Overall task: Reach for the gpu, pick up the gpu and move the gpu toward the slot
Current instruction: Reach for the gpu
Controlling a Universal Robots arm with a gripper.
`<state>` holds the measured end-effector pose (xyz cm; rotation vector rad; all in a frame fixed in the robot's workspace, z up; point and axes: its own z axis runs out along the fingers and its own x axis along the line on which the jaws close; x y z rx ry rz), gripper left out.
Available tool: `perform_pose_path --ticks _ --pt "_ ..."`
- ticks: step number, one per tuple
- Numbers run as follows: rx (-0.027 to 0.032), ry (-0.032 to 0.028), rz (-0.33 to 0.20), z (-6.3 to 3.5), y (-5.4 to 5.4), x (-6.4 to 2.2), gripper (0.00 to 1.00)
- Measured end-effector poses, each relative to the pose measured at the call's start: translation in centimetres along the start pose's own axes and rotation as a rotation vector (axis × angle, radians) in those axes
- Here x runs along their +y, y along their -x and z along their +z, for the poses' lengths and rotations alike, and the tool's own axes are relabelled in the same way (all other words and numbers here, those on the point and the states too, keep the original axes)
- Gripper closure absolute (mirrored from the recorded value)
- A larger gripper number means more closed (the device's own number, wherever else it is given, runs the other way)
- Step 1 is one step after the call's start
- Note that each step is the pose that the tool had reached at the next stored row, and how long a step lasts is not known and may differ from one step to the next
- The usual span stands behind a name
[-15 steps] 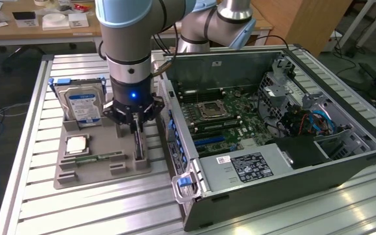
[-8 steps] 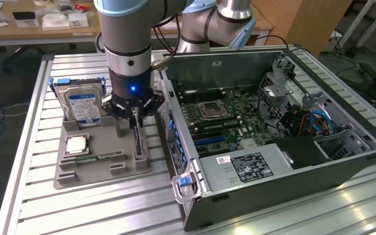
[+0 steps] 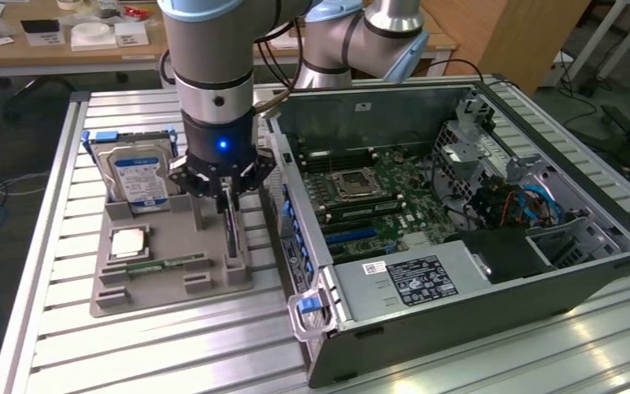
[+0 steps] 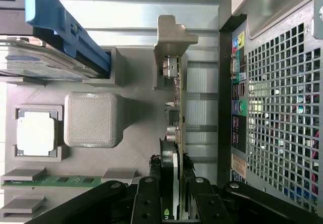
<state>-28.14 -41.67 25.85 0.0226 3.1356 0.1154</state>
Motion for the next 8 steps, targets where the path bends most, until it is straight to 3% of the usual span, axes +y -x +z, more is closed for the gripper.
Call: perform_pose_path --ticks 8 --pt "0.0004 0.007 -0.005 -1.76 0.0 0.13 0.73"
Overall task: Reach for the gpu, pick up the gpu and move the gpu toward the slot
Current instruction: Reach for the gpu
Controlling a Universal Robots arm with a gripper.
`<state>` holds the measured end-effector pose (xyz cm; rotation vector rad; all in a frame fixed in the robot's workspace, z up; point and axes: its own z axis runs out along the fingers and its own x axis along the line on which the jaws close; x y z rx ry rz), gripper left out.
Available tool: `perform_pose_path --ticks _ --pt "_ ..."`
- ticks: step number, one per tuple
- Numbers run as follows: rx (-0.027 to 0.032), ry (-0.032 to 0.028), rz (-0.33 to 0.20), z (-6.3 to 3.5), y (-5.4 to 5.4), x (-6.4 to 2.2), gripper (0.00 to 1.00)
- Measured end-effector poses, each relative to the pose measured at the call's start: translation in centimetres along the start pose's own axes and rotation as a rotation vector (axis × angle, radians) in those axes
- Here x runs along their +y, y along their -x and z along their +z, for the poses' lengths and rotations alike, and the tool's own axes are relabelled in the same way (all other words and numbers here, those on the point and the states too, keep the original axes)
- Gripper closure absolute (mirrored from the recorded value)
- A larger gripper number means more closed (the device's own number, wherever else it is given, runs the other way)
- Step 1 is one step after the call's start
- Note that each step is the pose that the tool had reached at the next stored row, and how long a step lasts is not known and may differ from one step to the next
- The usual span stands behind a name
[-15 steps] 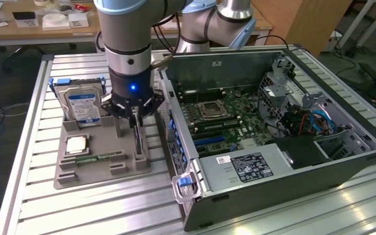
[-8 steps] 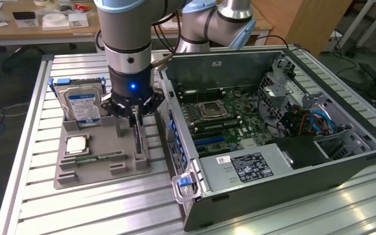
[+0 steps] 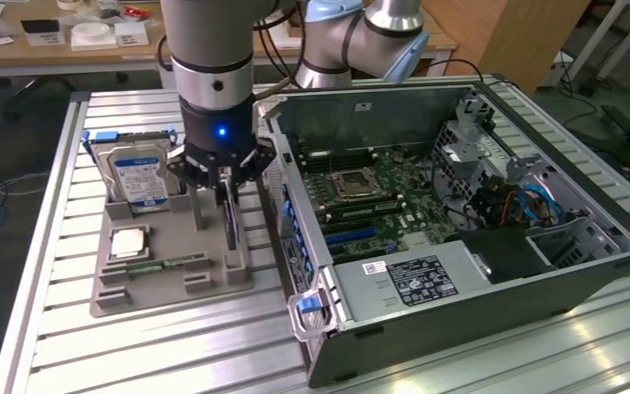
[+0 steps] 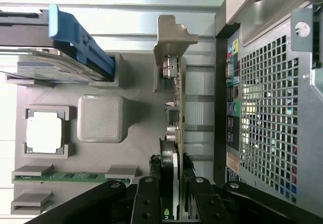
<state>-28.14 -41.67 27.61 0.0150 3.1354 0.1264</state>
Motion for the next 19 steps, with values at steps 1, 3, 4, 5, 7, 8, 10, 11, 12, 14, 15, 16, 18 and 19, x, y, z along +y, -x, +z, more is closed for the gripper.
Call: perform_pose_path --ticks 1,3,4,5,7,8,10,11,12,14,15,16,18,19 --pt "0.0001 0.0014 -0.001 -0.31 0.0 0.03 0.73" --pt "0.0002 0.0033 -0.003 -0.91 0.0 0.07 0.73" --pt "0.0003 0.0046 -0.004 -1.24 0.0 0.1 0.73" --pt "0.0002 0.0058 -0.004 -1.56 0.0 0.13 0.73" --pt "0.0005 0.0076 -0.006 -2.3 0.0 0.19 0.73" --pt "0.0006 0.0083 -0.006 -2.68 0.0 0.22 0.73" --pt "0.0007 0.0108 -0.007 -3.4 0.0 0.28 0.73" --pt "0.0007 0.0124 -0.008 -3.74 0.0 0.3 0.73" --pt "0.0007 0.0138 -0.008 -4.12 0.0 0.33 0.73" --pt "0.0008 0.0166 -0.008 -4.88 0.0 0.4 0.73" --pt "0.0008 0.0177 -0.008 -5.27 0.0 0.43 0.73" --pt "0.0007 0.0185 -0.008 -5.72 0.0 0.46 0.73" --pt "0.0008 0.0198 -0.008 -6.56 0.0 0.53 0.73" --pt "0.0007 0.0202 -0.008 -6.95 0.0 0.56 0.73"
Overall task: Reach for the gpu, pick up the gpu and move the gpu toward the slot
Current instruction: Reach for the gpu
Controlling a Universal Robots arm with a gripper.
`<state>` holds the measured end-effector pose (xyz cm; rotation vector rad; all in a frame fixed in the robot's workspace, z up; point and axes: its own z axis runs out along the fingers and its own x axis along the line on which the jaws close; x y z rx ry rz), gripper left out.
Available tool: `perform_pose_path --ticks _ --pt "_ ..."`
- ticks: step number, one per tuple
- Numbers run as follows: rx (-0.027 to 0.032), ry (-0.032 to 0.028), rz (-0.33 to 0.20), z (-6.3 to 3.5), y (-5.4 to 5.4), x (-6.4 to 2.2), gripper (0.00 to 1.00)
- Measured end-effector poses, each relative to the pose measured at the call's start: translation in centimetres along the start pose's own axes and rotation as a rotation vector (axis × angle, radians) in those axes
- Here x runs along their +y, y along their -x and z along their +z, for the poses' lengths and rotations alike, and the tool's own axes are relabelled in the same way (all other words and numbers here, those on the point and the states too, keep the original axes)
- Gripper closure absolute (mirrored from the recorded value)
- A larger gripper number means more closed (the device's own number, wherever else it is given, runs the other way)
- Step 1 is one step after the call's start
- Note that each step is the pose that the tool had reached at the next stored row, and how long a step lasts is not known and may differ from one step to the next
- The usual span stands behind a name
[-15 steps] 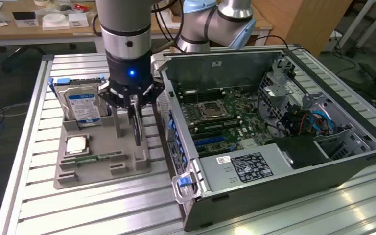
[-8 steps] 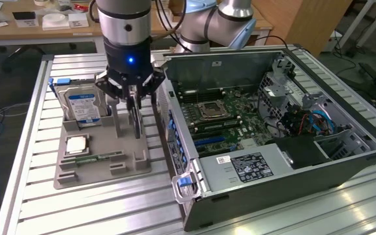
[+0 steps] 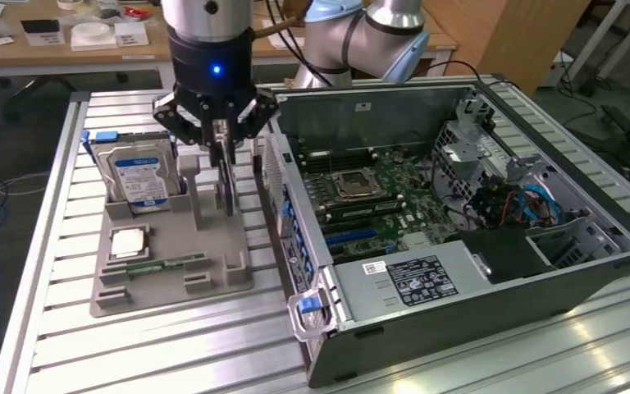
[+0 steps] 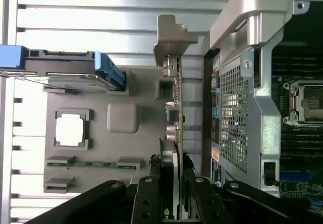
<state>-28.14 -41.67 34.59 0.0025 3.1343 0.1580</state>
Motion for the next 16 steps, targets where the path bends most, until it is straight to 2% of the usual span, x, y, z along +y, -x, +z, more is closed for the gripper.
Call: perform_pose_path --ticks 6,16 --pt "0.0002 0.0013 0.0 -2.45 0.0 0.25 0.73" --pt "0.0001 0.0038 0.0 -5.27 0.0 0.53 0.73"
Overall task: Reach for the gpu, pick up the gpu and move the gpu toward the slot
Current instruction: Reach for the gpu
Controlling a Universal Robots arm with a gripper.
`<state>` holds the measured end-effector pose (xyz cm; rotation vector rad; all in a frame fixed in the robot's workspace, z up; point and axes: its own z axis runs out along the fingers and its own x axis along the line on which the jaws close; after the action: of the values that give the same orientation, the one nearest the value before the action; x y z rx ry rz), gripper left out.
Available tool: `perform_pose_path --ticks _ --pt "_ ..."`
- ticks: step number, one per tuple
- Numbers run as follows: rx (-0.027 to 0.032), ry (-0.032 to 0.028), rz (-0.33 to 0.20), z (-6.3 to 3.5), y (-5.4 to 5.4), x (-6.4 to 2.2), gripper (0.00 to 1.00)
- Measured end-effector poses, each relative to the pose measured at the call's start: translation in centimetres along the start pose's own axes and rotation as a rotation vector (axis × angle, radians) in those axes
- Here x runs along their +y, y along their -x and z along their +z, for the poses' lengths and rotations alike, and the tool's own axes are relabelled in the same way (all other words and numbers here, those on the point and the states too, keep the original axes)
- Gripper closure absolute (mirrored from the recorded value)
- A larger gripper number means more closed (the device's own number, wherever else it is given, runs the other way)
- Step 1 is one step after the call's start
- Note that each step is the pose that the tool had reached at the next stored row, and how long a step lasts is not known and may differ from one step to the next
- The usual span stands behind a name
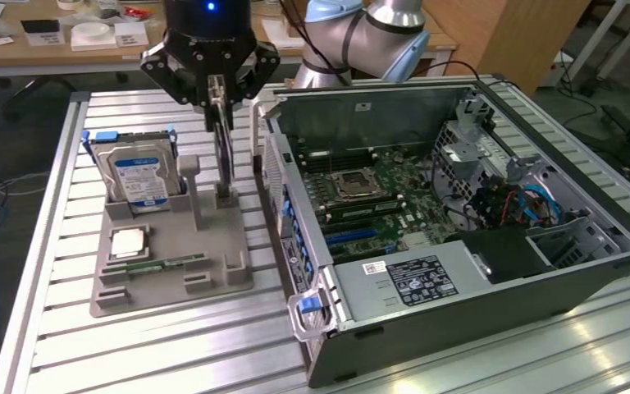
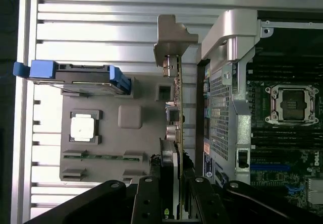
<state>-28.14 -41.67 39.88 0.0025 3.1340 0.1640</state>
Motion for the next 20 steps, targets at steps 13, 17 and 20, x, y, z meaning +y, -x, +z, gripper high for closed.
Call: perform_pose_path --ticks 13,17,20 --pt "-0.0001 0.0002 0.0 -1.23 0.0 0.13 0.73" --pt "0.0 0.0001 0.0 -1.24 0.0 0.13 0.73" --pt "0.0002 0.0 0.0 -1.24 0.2 0.13 0.73"
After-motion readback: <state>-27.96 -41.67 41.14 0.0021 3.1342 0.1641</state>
